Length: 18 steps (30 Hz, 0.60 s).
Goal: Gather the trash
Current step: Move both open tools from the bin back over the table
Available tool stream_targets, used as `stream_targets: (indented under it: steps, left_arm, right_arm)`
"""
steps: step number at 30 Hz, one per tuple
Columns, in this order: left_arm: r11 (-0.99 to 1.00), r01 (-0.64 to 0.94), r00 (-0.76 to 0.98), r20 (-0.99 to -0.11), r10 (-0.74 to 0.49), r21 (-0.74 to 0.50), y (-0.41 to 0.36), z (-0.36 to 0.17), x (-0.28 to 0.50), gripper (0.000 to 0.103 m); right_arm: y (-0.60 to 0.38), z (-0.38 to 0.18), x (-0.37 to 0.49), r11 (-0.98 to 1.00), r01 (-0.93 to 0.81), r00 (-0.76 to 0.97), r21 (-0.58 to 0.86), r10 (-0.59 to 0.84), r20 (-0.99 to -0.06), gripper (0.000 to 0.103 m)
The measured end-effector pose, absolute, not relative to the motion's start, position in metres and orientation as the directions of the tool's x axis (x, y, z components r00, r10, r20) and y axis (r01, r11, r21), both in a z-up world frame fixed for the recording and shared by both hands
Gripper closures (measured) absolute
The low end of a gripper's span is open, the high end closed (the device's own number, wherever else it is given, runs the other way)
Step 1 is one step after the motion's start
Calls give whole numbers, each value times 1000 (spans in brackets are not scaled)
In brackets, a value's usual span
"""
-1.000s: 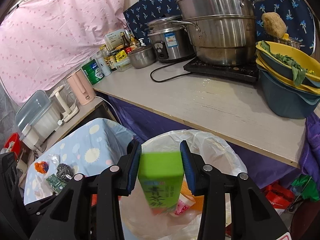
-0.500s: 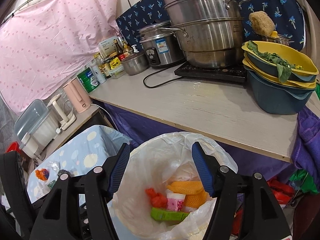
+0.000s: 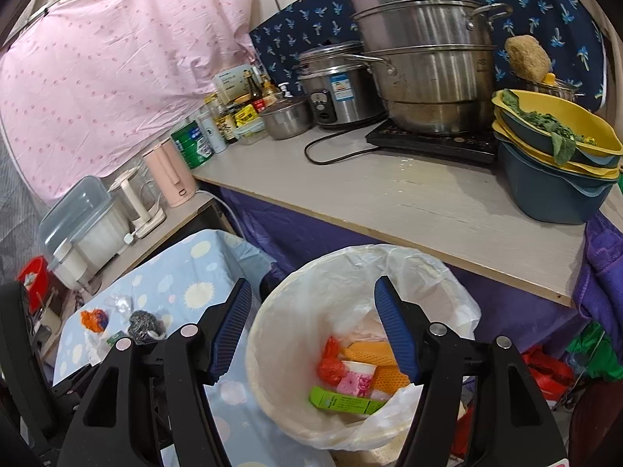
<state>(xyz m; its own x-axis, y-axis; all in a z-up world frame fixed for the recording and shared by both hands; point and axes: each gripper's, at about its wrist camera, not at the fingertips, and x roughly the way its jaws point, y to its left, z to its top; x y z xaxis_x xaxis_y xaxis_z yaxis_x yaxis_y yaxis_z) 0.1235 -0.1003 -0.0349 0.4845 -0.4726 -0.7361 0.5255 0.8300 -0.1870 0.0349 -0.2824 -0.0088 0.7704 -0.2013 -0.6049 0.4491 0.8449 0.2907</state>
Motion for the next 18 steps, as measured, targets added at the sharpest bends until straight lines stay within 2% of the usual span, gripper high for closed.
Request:
stream_targets:
  steps: [10, 12, 18]
  left_arm:
    - [896, 401, 530, -750, -395, -189, -22, -42, 131, 13]
    - [909, 372, 537, -756, -374, -186, -5, -44, 133, 12]
    - [943, 282, 553, -772, -312, -179, 49, -54, 142, 11]
  right_arm:
    - [-216, -20, 63, 900, 340, 770, 272, -101, -630, 38]
    - [-201, -22, 70, 911, 314, 771, 267, -80, -632, 34]
    - [-157, -34, 98, 942, 222, 764, 253, -7, -646, 32]
